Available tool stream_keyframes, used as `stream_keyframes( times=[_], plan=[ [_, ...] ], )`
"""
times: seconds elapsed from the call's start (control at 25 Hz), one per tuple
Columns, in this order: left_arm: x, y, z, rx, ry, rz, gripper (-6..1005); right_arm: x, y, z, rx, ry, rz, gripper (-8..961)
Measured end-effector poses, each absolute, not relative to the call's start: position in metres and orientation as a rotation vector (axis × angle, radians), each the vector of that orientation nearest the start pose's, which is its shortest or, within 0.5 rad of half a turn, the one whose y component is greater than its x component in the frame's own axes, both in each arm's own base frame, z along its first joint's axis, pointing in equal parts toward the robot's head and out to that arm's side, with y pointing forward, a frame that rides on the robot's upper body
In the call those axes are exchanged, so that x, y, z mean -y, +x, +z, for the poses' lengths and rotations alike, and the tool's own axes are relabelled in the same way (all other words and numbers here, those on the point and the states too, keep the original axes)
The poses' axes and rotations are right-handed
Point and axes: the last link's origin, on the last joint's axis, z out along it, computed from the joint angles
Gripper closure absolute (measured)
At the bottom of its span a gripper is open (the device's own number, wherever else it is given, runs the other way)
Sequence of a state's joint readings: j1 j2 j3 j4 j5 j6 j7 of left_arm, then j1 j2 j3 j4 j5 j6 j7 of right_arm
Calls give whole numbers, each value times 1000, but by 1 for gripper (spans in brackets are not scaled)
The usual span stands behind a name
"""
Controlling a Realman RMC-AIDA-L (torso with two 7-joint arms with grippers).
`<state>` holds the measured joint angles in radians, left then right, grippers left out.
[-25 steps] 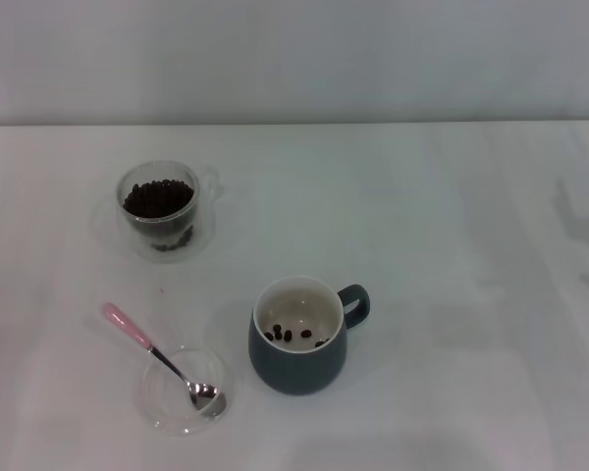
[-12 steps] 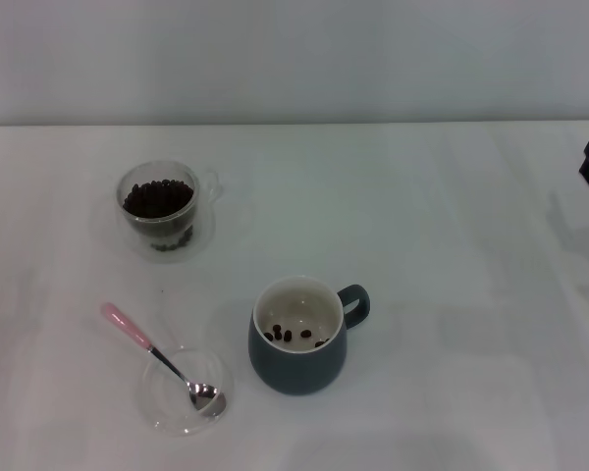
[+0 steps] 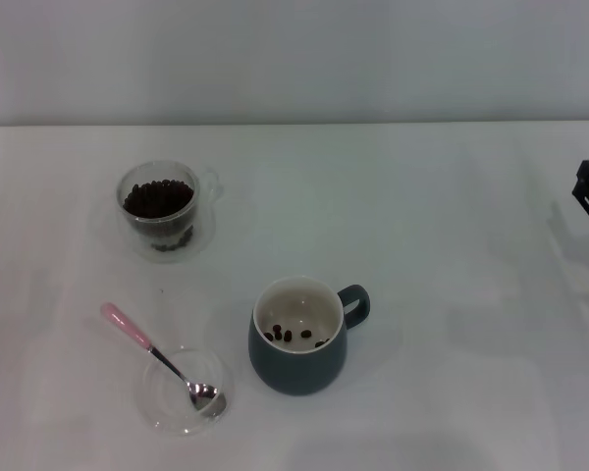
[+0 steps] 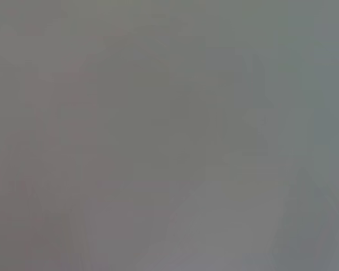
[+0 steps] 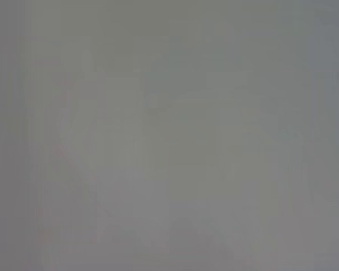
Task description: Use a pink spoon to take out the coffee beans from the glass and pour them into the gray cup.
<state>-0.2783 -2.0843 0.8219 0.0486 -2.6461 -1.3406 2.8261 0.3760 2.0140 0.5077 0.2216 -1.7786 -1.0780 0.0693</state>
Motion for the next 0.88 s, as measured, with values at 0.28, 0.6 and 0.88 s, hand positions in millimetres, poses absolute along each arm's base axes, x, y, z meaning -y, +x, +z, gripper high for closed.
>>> stream_keyframes(
  times=[0.28,0.6,0.88],
  plan=[
    [-267,-390,25,659,-1366,-692,160,-307,382,1,-706,-1473,505,95],
    [-264,-384,28,626,-1348,-732,163,-307,383,2,-678,-1485,474,95],
    [-261,-378,29,598,-1346,-771,163,-307,382,0,-666,-1493,465,95]
  ],
)
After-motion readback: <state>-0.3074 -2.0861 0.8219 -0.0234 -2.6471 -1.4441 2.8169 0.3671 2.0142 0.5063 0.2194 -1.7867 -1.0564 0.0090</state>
